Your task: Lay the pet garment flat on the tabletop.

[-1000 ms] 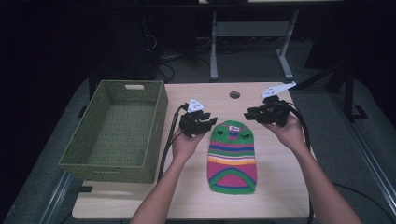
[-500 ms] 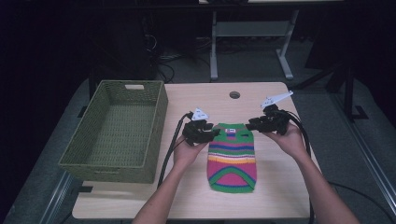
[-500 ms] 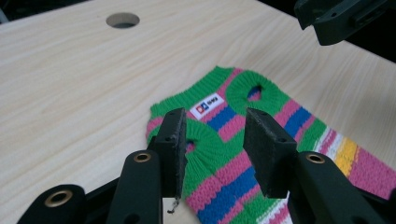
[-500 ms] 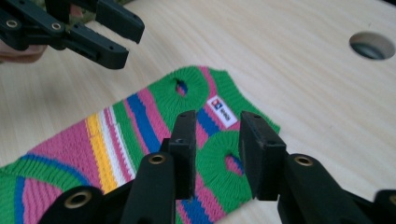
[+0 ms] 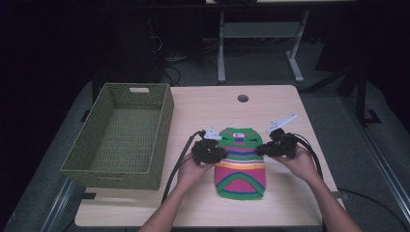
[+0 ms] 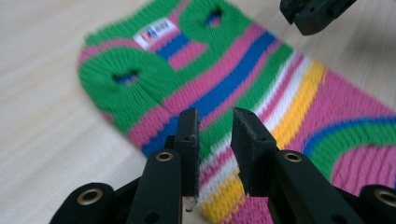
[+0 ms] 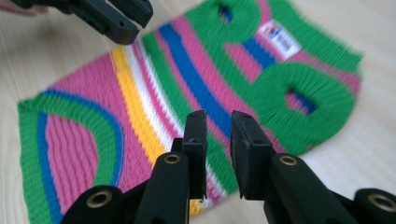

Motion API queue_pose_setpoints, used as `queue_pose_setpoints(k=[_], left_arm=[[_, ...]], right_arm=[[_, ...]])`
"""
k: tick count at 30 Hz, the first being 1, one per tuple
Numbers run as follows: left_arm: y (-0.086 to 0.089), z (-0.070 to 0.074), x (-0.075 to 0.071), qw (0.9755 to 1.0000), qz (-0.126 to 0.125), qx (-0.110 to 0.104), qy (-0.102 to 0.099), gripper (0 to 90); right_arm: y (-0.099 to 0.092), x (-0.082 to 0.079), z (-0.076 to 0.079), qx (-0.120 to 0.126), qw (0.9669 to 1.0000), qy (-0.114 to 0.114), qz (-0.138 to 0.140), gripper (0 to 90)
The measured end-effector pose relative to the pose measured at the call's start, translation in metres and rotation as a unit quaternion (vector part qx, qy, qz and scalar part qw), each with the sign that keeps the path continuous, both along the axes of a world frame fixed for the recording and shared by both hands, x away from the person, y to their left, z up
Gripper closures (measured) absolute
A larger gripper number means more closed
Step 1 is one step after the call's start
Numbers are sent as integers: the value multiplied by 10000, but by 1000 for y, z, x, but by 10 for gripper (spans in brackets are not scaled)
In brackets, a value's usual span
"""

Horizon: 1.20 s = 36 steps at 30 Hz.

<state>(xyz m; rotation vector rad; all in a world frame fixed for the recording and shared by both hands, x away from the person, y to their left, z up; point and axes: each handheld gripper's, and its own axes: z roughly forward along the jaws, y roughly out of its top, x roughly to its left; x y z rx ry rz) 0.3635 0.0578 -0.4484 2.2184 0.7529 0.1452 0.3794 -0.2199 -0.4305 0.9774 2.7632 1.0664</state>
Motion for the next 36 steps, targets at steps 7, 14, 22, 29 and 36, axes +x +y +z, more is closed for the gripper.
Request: queue_pose_setpoints(k=[7, 14, 22, 29, 36], left_arm=[[-6, -11, 0, 9992, -99, 314, 228, 715], [-6, -14, 5, 9994, 138, 180, 269, 689], [-6, -16, 14, 9992, 290, 77, 251, 681], [-2, -17, 20, 9989, 415, 12, 210, 667], [-1, -18, 22, 9987, 456, -47, 209, 647]], right_arm=[[2, -3, -17, -213, 9996, 171, 50, 738], [3, 2, -26, -208, 9995, 229, -11, 725], [3, 12, -28, -150, 9997, 158, -141, 713], [2, 16, -30, 2, 9996, 110, -276, 706], [3, 17, -31, 32, 9994, 81, -329, 690]])
